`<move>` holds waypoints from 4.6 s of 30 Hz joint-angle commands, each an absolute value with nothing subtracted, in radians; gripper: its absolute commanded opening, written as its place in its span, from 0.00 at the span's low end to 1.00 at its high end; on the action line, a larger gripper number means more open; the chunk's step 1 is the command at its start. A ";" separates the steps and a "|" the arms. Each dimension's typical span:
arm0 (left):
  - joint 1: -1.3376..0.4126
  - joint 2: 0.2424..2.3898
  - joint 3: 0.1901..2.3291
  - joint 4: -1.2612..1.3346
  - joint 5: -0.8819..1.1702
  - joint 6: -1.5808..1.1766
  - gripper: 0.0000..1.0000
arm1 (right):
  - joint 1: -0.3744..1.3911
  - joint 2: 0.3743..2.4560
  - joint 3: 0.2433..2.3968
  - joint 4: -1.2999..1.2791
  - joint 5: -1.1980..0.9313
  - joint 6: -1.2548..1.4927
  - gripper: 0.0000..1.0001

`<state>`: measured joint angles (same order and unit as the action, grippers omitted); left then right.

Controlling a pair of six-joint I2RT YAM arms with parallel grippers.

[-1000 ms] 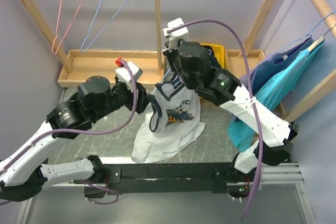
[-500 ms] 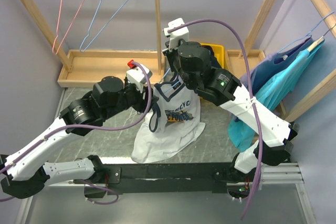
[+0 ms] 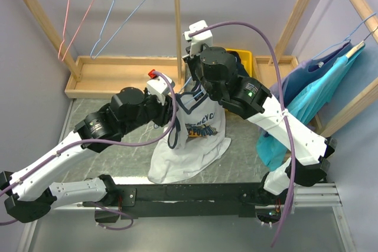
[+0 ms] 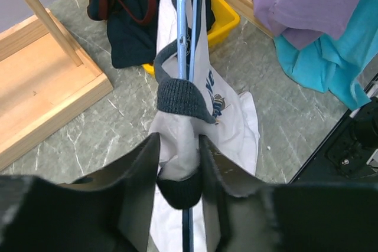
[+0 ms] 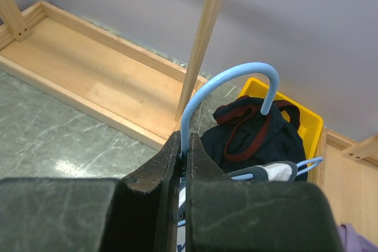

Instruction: Place the tank top on the hanger

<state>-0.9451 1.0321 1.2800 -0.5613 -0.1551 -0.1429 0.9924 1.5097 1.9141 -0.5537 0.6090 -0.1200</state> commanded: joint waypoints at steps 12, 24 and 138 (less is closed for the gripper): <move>-0.939 0.965 1.187 -0.371 -0.250 -0.149 0.01 | 0.999 1.468 1.908 -0.494 0.595 -0.106 0.25; -0.940 0.895 1.059 -0.293 -0.275 -0.176 0.01 | 1.000 1.419 1.844 -0.499 0.499 -0.063 0.72; -0.276 1.551 1.922 -0.443 0.146 -0.123 0.01 | 1.000 1.048 1.301 -0.451 0.322 0.284 0.83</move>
